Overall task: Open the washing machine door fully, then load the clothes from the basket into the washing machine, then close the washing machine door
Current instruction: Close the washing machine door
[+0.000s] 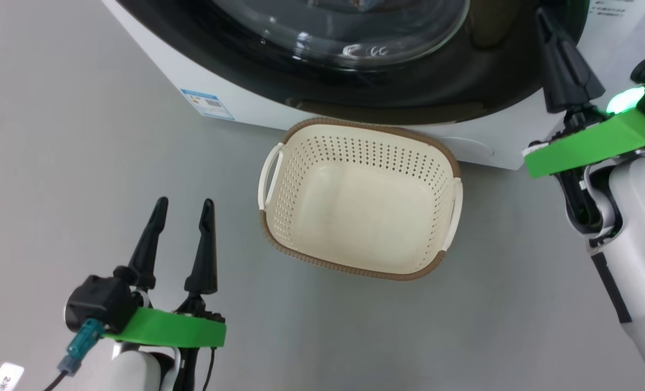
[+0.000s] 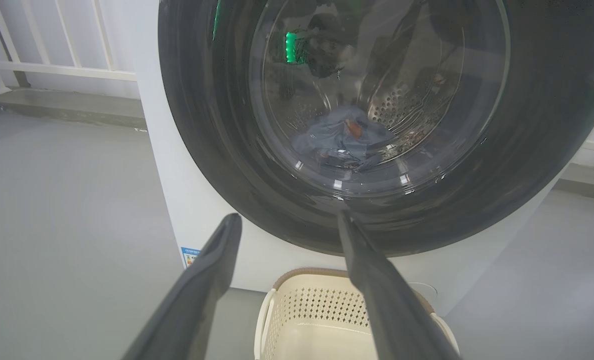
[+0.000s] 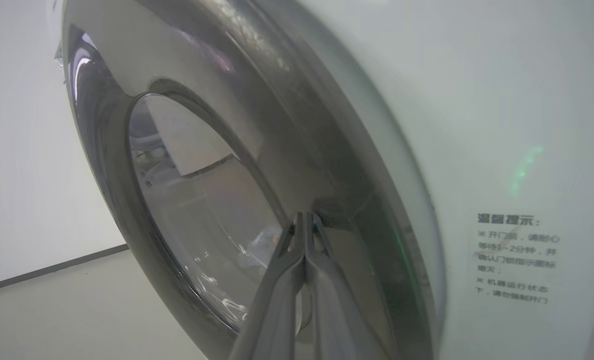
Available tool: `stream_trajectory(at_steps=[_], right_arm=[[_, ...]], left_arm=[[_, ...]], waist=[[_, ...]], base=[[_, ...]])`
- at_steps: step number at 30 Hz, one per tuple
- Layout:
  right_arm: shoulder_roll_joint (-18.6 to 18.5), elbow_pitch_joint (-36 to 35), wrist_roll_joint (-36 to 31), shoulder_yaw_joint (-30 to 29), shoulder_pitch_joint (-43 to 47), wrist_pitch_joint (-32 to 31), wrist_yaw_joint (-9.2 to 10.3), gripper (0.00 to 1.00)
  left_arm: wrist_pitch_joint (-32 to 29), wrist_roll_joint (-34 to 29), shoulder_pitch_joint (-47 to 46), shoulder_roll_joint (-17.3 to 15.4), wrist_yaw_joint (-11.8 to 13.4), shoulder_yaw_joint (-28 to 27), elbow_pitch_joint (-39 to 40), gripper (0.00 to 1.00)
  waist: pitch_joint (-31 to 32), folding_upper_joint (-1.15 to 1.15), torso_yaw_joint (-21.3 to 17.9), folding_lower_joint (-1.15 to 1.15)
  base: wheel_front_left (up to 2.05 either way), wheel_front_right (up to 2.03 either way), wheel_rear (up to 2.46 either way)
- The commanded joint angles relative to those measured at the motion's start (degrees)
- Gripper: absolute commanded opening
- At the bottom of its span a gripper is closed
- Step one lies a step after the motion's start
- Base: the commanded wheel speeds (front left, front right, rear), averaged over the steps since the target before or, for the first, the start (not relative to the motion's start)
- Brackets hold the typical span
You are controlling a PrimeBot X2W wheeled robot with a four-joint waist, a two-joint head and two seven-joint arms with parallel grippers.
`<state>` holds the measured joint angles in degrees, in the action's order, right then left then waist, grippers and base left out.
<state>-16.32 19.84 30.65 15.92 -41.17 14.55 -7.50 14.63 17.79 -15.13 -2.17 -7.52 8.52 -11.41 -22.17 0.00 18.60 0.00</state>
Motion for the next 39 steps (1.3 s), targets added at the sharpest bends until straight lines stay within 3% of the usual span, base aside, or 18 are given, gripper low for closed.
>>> stream_trajectory(at_steps=[1, 12, 24, 25, 28, 29, 31, 39], right_arm=[[0.4, -0.9, -0.7, -0.3, -1.4, 0.4, 0.01, 0.0], [0.4, -0.8, -1.3, -1.0, -3.0, 0.4, 0.01, 0.0], [2.4, -2.5, -0.8, 1.7, 5.0, 0.4, 0.01, 0.0], [2.6, -2.5, -0.8, 2.0, 6.0, 0.4, 0.01, 0.07], [3.4, -2.5, -0.5, 2.0, 8.8, 0.4, 0.01, 0.46], [3.6, -2.6, -0.4, 2.0, 9.7, 0.4, 0.01, 0.61], [4.0, -2.7, -0.3, 2.0, 11.3, 0.4, 0.01, 1.0], [4.8, -2.8, -0.4, 1.1, 16.5, 0.4, 0.01, 1.0]], left_arm=[[0.4, 0.4, -1.2, -0.7, 0.0, -1.7, 1.8, 1.0], [0.4, 0.7, -2.3, -0.7, 0.0, -1.2, 1.5, 1.0], [0.4, -0.5, -0.1, -1.0, 0.0, -3.3, -1.0, 1.0], [0.4, -0.6, 0.2, -1.2, 0.0, -3.6, -1.2, 1.0], [0.4, -0.8, 1.3, -1.8, 0.0, -4.5, -1.8, 1.0], [0.4, -0.8, 1.7, -2.0, 0.0, -4.7, -2.0, 1.0], [0.4, -0.8, 2.3, -2.5, 0.0, -5.2, -2.3, 1.0], [0.4, -0.4, 4.1, -4.5, 0.0, -6.9, -3.2, 1.0]], waist=[[-0.6, 0.0, 0.4, 0.0], [-1.8, 0.0, 0.6, 0.0], [2.5, 0.0, -2.3, 0.0], [3.0, 0.0, -2.7, 0.0], [4.7, 0.0, -4.0, 0.0], [5.2, 0.0, -4.5, 0.0], [6.2, 0.0, -5.4, 0.0], [9.1, 0.0, -9.0, 0.0]], base=[[0.0, 0.0, 0.0], [0.0, 0.0, 0.0], [0.0, 0.0, 0.0], [0.0, 0.0, 0.0], [0.0, 0.0, 0.0], [0.0, 0.0, 0.0], [0.0, 0.0, 0.0], [0.0, 0.0, 0.0]])
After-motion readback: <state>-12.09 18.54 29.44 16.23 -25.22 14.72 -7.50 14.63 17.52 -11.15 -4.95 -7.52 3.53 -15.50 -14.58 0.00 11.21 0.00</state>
